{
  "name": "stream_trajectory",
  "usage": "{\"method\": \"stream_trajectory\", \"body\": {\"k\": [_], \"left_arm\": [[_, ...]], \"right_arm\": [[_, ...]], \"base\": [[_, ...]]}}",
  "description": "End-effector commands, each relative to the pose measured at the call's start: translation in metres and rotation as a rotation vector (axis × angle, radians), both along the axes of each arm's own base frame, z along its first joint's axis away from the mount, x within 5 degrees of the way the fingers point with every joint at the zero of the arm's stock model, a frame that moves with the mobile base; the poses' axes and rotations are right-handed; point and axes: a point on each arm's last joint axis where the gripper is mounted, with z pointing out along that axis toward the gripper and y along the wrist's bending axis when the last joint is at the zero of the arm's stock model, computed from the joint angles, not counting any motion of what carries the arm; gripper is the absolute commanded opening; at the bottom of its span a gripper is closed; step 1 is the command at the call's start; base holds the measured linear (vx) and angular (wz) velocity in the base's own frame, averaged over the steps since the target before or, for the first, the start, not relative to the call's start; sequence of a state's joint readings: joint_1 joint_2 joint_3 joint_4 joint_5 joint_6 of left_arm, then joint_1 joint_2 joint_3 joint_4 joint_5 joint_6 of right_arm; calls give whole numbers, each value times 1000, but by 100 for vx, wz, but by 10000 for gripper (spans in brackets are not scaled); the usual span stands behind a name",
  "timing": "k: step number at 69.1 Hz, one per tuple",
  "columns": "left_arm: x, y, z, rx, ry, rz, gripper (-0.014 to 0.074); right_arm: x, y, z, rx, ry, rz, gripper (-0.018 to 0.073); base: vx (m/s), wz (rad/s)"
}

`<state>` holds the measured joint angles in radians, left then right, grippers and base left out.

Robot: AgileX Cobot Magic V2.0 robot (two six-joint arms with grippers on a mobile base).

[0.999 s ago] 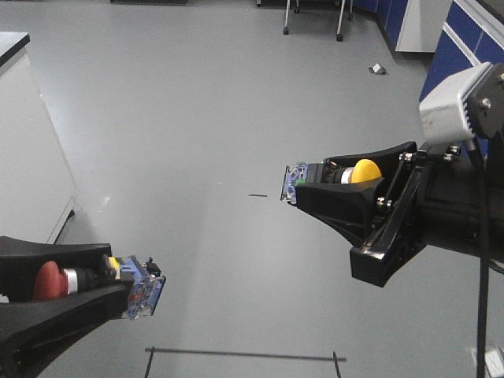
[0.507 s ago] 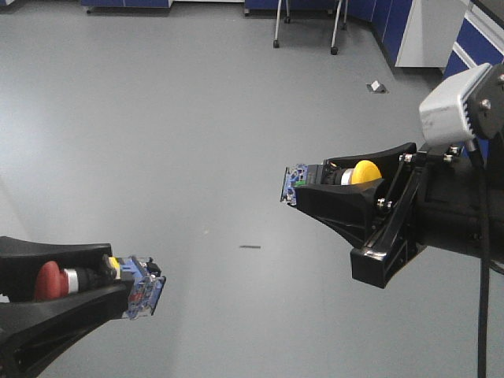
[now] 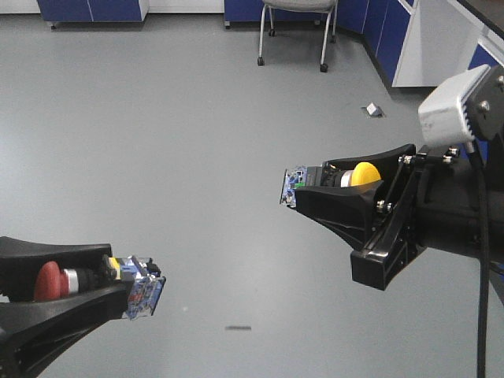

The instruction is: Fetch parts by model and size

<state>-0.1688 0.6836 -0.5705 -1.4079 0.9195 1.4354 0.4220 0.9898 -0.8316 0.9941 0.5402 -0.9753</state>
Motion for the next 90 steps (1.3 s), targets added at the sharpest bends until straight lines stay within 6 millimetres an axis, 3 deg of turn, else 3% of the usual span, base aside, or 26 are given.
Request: {"method": "stream_trajectory", "body": {"k": [1, 90], "left_arm": [[0, -1, 16, -77, -24, 0, -6], [0, -1, 16, -77, -23, -3, -6]], "right_arm": [[0, -2, 14, 49, -46, -27, -5], [0, -2, 14, 49, -46, -27, -5]], "base": [[68, -2], [67, -2]]}}
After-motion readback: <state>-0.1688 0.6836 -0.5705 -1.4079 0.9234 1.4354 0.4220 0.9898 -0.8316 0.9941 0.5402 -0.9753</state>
